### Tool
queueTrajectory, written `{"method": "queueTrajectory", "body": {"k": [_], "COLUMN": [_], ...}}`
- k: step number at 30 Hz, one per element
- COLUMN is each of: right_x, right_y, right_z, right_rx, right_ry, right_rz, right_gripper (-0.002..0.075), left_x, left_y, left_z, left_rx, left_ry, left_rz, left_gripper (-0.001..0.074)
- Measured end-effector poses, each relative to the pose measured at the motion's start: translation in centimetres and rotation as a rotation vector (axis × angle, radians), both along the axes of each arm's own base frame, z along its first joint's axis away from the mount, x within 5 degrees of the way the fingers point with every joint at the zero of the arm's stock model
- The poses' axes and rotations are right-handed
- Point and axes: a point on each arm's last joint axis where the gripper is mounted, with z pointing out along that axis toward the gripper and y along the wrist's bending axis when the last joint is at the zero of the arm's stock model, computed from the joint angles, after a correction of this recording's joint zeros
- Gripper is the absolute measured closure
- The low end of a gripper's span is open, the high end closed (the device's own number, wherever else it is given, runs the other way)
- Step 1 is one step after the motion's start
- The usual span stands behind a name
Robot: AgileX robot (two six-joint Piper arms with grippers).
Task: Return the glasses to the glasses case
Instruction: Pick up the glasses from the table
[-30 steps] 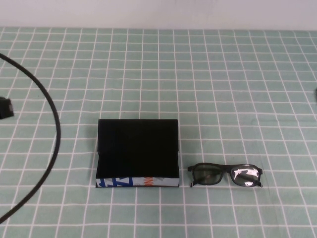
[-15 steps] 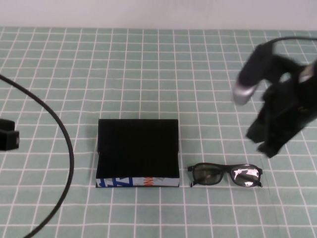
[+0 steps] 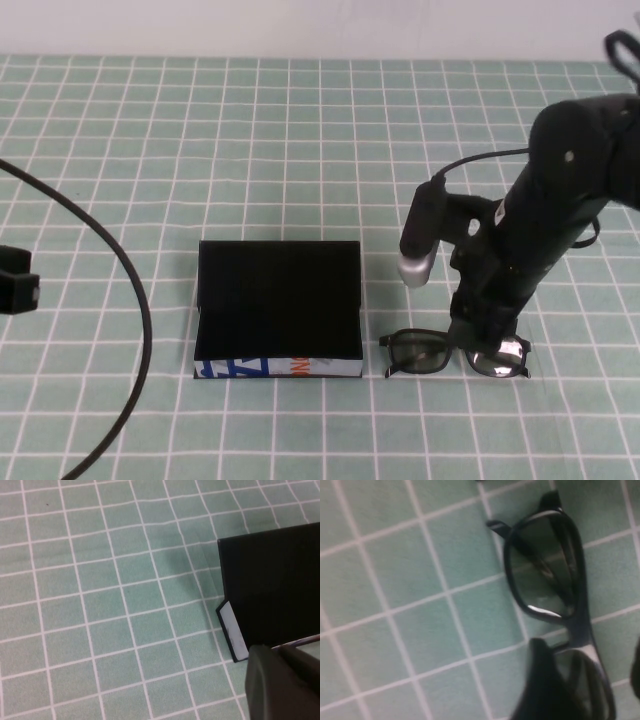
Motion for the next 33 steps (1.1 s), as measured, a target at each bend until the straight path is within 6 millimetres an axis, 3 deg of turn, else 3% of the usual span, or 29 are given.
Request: {"method": "queueTrajectory", "body": {"k": [3, 8, 28, 33], "right_x": [0.6, 1.3, 2.3, 2.3], "right_y": [0.0, 0.1, 0.6, 0.6], "right_z": [-0.9, -1.9, -5.1, -5.2], "right_rx": [-0.028, -0.049, -0.078, -0.075], "right_ry": [-0.015, -0.034, 0.017, 0.018], "right_rz": [0.008, 0.026, 0.034, 0.032], "right_gripper": [0.0362, 0.0344, 0.0391, 0.0448], "left_x": [0.0, 0.0, 0.0, 0.0], "left_y": [0.0, 0.0, 0.0, 0.0], "left_z": [0.0, 0.0, 0.0, 0.0], "left_rx": [0.001, 0.001, 0.003, 0.004], "left_ry": [0.003, 0.006, 0.005, 0.005], "left_rz": [-0.001, -0.002, -0.004, -0.005], "left_gripper": [0.0737, 0.0737, 0.0737, 0.0737]}}
